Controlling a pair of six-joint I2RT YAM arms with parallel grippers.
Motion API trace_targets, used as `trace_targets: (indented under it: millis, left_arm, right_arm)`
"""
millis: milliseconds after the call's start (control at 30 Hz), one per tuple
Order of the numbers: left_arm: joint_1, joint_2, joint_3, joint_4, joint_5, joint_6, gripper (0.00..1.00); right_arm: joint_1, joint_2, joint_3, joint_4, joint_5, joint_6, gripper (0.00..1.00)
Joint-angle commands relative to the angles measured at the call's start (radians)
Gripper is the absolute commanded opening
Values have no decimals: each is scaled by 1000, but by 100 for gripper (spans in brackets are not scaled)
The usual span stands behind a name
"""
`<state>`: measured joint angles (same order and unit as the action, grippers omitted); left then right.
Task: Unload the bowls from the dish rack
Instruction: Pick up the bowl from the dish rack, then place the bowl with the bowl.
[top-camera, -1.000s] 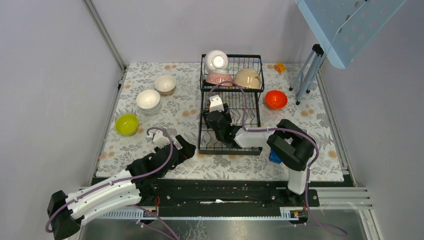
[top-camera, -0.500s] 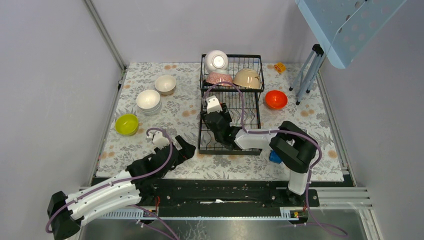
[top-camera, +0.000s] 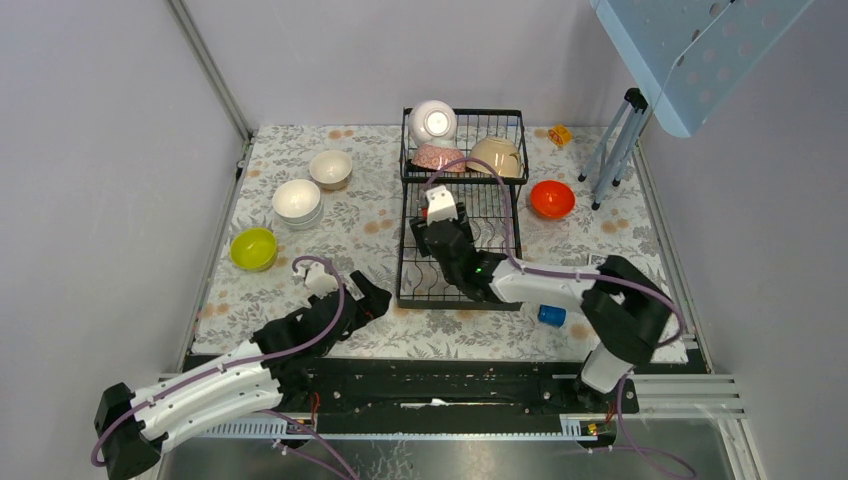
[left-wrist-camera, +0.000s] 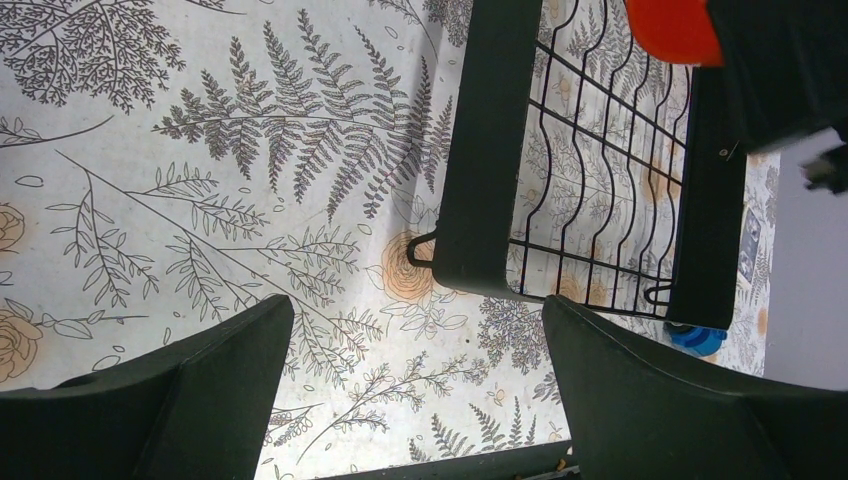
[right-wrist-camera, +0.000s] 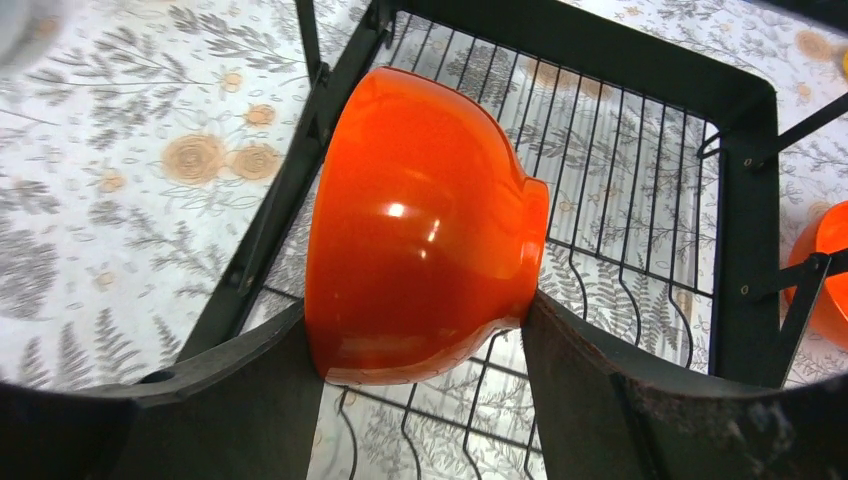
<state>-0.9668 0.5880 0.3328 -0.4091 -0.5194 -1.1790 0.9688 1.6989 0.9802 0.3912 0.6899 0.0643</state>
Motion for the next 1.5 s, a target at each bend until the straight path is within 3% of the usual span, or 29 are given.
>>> trace_targets:
  millis: [0, 433, 667, 933, 1033, 1200, 1467]
  left_arm:
    - [2, -16, 9, 23, -6, 2, 99]
    - [2, -79, 143, -67, -130, 99, 99]
    - [2, -197, 195, 41, -148, 287, 99]
    - [1, -302, 161, 180, 90, 456, 99]
    - [2, -235, 166, 218, 196, 466, 99]
    - [2, -61, 258, 124, 274, 501, 98]
    - [2, 8, 284, 122, 418, 539, 94]
  right_arm:
    - [11, -166, -23, -80, -95, 104, 33]
    - [9, -640, -245, -247, -500, 337, 33]
    - [5, -812, -409, -120, -686, 543, 33]
    - [-6, -941, -624, 181, -836, 781, 33]
    - [-8, -938, -665, 266, -861, 841, 33]
    - [-14, -930, -700, 353, -903, 882, 33]
    - [-15, -948, -768, 393, -891, 886, 33]
